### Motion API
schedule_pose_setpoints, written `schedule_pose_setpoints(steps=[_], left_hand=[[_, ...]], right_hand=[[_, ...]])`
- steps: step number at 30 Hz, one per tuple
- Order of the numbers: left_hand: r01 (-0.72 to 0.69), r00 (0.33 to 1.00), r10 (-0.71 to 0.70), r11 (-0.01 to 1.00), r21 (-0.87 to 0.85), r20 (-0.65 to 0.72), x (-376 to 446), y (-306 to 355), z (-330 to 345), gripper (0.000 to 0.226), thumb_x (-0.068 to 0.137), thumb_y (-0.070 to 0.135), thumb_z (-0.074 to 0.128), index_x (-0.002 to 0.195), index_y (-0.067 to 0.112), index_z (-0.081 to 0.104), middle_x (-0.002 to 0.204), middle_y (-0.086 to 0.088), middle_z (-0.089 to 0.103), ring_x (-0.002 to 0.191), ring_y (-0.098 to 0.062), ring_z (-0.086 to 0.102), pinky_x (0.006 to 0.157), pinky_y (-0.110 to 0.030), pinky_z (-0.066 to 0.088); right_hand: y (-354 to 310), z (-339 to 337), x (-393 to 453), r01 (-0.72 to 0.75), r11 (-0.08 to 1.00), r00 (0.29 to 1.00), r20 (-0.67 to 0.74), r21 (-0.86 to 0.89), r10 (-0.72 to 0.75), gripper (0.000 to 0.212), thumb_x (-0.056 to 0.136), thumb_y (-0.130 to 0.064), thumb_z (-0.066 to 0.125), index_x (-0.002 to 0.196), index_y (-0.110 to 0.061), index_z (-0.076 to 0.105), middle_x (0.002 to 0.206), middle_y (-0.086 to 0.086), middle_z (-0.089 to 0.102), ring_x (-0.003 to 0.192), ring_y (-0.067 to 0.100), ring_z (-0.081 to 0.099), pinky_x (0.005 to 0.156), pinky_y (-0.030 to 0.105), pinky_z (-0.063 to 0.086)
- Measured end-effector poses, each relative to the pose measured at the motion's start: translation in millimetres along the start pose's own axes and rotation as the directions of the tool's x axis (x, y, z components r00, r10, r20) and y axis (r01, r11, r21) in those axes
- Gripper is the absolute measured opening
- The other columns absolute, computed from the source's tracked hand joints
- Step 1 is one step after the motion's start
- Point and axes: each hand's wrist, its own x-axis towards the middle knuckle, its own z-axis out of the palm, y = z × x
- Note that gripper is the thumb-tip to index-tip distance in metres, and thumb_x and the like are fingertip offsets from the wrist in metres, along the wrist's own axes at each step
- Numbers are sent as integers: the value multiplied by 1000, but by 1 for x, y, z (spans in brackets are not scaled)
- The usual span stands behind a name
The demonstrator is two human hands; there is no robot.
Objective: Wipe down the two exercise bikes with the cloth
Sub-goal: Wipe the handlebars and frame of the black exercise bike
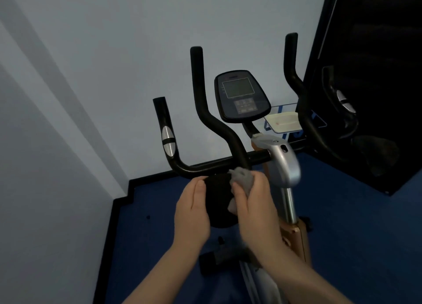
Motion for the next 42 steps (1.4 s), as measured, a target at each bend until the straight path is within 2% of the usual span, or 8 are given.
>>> schedule_pose_setpoints(steps=[5, 13, 17, 20, 25, 30, 35, 42], left_hand=[[-10, 998, 10, 1000, -11, 56, 4, -1, -5, 33, 106, 33, 35, 113, 29, 67, 109, 4, 70, 106, -17, 63, 97, -50, 49], [-18, 994, 24, 998, -67, 102, -2, -1, -9, 33, 104, 32, 37, 123, 30, 64, 116, 9, 68, 112, -8, 61, 102, -37, 47], [-27, 988, 41, 996, -91, 147, -3, -1, -15, 33, 102, 33, 41, 127, 26, 62, 120, 10, 67, 116, -5, 59, 101, -28, 46], [-56, 980, 77, 992, -116, 184, -6, -2, -21, 36, 98, 37, 41, 125, 26, 63, 121, 12, 68, 117, -3, 59, 95, -14, 44], [-32, 975, 66, 986, -162, 210, -7, -6, -27, 38, 95, 42, 38, 119, 31, 65, 113, 11, 71, 107, -6, 64, 82, -16, 49], [-35, 978, 75, 980, -198, 197, -5, -5, -25, 38, 95, 38, 39, 118, 26, 67, 112, 8, 71, 107, -7, 64, 83, -15, 49], [-26, 976, 68, 979, -203, 205, -6, -8, -24, 40, 94, 40, 39, 116, 24, 68, 109, 5, 72, 105, -9, 65, 82, -16, 49], [-25, 978, 61, 983, -180, 201, -4, -10, -25, 42, 95, 38, 38, 116, 17, 67, 110, -3, 71, 104, -16, 64, 87, -23, 49]], right_hand=[[6, -2, -8, 4, 1000, 999, 43, -25, -3, 9, 99, -39, 43, 108, -37, 41, 106, -8, 53, 90, 3, 56, 76, 33, 52], [-4, -17, -2, 149, 986, 978, -132, -81, -159, 46, 87, -23, 69, 112, -35, 33, 114, -10, 37, 95, -15, 46, 69, 19, 44], [-24, -16, 12, 323, 909, 905, -193, -264, -378, 35, 78, -7, 75, 103, -22, 58, 111, -4, 43, 86, 7, 51, 64, 29, 52], [-28, 1, 6, 421, 798, 872, -49, -431, -487, 37, 68, -1, 79, 100, -14, 68, 110, 7, 55, 96, 22, 56, 77, 37, 53], [8, 8, -39, 464, 768, 880, 126, -442, -458, 54, 84, -27, 59, 137, -18, 53, 133, 1, 48, 123, 18, 47, 103, 36, 39], [0, 2, -14, 494, 595, 822, 117, -635, -557, 46, 89, -41, 47, 132, -30, 60, 121, -4, 60, 106, 13, 50, 88, 33, 29], [2, 24, -24, 391, 704, 857, -45, -594, -514, 38, 89, -38, 49, 121, -25, 65, 109, -2, 63, 95, 17, 60, 88, 34, 29], [-21, 29, -1, 345, 746, 882, -75, -570, -465, 30, 87, -29, 64, 116, -21, 65, 104, 1, 62, 94, 19, 62, 89, 34, 27]])
